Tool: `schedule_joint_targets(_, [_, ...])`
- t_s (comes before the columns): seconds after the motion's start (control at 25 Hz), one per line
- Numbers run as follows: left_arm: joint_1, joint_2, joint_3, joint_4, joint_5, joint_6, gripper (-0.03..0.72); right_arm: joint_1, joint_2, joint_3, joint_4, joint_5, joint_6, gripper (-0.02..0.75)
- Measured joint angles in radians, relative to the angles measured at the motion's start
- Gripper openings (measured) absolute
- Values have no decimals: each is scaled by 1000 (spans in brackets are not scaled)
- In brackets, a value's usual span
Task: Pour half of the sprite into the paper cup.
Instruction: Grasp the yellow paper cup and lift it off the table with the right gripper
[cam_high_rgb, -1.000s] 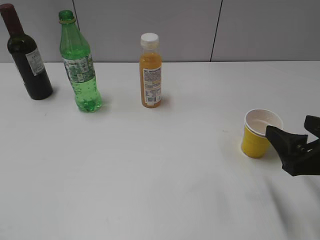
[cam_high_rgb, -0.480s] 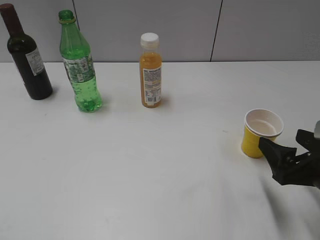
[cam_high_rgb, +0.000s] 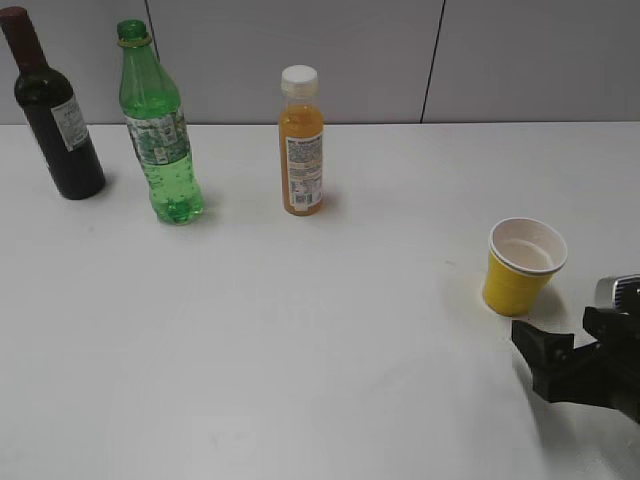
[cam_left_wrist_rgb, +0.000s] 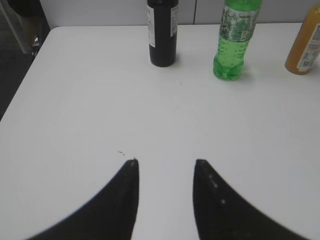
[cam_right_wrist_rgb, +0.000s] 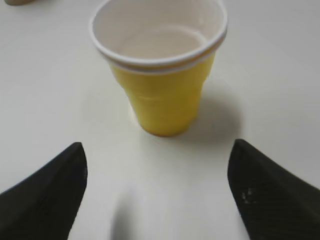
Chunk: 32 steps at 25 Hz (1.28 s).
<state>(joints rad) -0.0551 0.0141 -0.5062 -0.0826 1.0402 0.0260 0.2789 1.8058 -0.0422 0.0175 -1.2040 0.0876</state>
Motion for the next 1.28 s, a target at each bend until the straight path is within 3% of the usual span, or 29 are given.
schedule_joint_targets(1.28, [0,0,0,0,0,0,283,0,280,-229,-9,-28,-1,668])
